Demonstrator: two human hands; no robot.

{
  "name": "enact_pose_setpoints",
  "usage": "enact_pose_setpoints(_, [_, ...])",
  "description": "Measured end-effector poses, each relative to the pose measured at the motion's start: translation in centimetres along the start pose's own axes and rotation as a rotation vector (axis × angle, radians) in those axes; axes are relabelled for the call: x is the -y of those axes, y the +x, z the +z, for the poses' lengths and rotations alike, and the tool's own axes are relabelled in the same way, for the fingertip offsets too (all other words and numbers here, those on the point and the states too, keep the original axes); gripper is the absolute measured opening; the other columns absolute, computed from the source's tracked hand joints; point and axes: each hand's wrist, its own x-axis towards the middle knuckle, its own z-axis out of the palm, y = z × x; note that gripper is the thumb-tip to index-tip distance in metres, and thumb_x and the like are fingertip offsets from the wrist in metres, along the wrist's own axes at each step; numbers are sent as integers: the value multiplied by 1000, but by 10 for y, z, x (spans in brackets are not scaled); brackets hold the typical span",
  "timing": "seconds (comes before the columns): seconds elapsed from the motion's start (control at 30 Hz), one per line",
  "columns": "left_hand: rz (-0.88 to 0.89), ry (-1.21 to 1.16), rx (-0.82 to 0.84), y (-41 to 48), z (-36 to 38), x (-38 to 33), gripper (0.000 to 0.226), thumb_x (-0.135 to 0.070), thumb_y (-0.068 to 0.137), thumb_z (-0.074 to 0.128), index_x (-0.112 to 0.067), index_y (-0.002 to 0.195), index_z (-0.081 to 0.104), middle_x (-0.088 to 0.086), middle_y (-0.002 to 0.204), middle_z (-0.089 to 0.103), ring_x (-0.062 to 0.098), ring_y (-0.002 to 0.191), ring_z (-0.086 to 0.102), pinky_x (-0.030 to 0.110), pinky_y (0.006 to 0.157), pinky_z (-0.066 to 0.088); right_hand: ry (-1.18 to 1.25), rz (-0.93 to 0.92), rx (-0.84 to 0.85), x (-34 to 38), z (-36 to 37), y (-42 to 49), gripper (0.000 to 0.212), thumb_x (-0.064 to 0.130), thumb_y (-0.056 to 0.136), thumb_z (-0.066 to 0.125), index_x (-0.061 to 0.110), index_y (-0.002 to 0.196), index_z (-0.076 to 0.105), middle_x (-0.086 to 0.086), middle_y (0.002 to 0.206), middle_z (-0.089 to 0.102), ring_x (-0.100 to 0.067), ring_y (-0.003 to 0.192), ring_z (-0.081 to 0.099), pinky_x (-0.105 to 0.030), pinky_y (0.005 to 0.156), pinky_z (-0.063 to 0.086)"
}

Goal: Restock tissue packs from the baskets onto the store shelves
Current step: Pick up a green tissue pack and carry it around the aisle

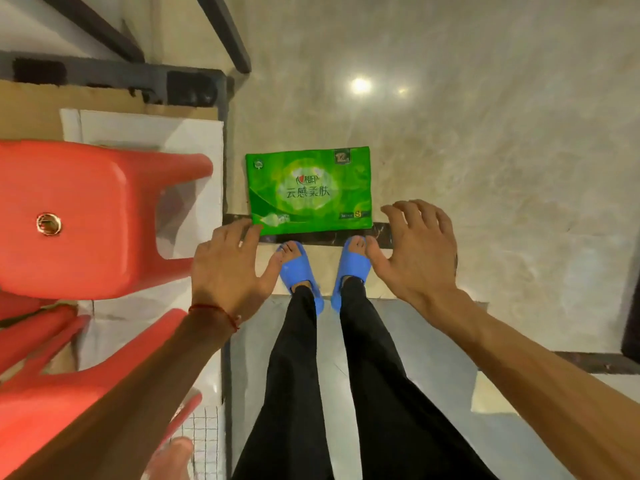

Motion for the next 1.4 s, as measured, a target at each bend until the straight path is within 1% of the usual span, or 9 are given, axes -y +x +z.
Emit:
enact_pose_setpoints(0.3, [6, -100, -144, 122, 182, 55, 51, -46, 94, 63, -6, 124, 67, 16, 128, 66, 40, 107, 62, 49, 76, 55, 64, 213, 132, -34, 192, 87, 59, 54, 91, 56, 13, 132, 67, -10, 129, 68, -36, 125, 56, -49, 103, 41])
enact_pose_setpoints(0.43, [-200, -236, -110, 177, 270, 83, 64, -52, 91, 61, -1, 130, 58, 23, 124, 62, 45, 106, 60, 53, 81, 54, 166, 364, 221, -55, 284, 133, 72, 62, 92, 58, 12, 144, 58, -12, 140, 60, -36, 134, 49, -49, 103, 42])
enact_pose_setpoints(0.53, [-464, -488, -37, 223, 335, 103, 84, -49, 86, 77, 7, 141, 47, 28, 136, 54, 45, 125, 53, 53, 106, 45, 333, 537, 273, -73, 351, 165, 88, 68, 91, 68, 13, 155, 44, -10, 153, 50, -32, 143, 43, -49, 109, 43])
enact_pose_setpoints(0.63, [-742, -864, 11, 260, 382, 124, 110, -70, 59, 89, -12, 142, 48, 9, 139, 60, 29, 125, 60, 48, 108, 49, 645, 733, 281, -91, 405, 188, 106, 78, 76, 77, 14, 154, 45, -8, 149, 56, -28, 138, 54, -48, 113, 48])
enact_pose_setpoints(0.73, [-773, -1016, 35, 274, 407, 134, 98, -60, 57, 93, -21, 137, 52, -6, 124, 70, 16, 111, 69, 43, 100, 56, 921, 813, 279, -106, 441, 194, 88, 65, 73, 88, 19, 141, 56, 7, 126, 71, -16, 118, 69, -42, 106, 55])
enact_pose_setpoints(0.87, [-800, -1071, 18, 274, 411, 132, 98, -55, 52, 94, -26, 136, 52, -11, 119, 71, 13, 109, 69, 42, 99, 56, 1067, 814, 270, -113, 458, 187, 100, 73, 58, 91, 23, 139, 60, 8, 124, 76, -12, 111, 75, -44, 103, 58])
enact_pose_setpoints(0.97, [-827, -1104, 14, 277, 409, 132, 81, -41, 62, 96, -24, 132, 57, -11, 114, 72, 12, 104, 70, 41, 96, 58, 1102, 843, 257, -109, 456, 187, 104, 77, 50, 92, 25, 135, 64, 7, 121, 78, -15, 110, 76, -46, 103, 59])
enact_pose_setpoints(1.2, [-820, -1074, -11, 262, 381, 115, 84, -50, 53, 94, -26, 125, 60, -9, 113, 73, 18, 104, 71, 42, 97, 58, 1114, 931, 215, -99, 432, 168, 83, 67, 59, 92, 22, 126, 73, 3, 115, 80, -21, 105, 77, -46, 97, 62])
enact_pose_setpoints(1.4, [-819, -1055, 63, 209, 334, 92, 76, -38, 64, 96, -17, 129, 62, -9, 109, 73, 18, 103, 70, 42, 98, 57, 1128, 1012, 253, -98, 373, 101, 93, 73, 50, 91, 23, 126, 72, 3, 115, 80, -22, 102, 78, -49, 95, 63])
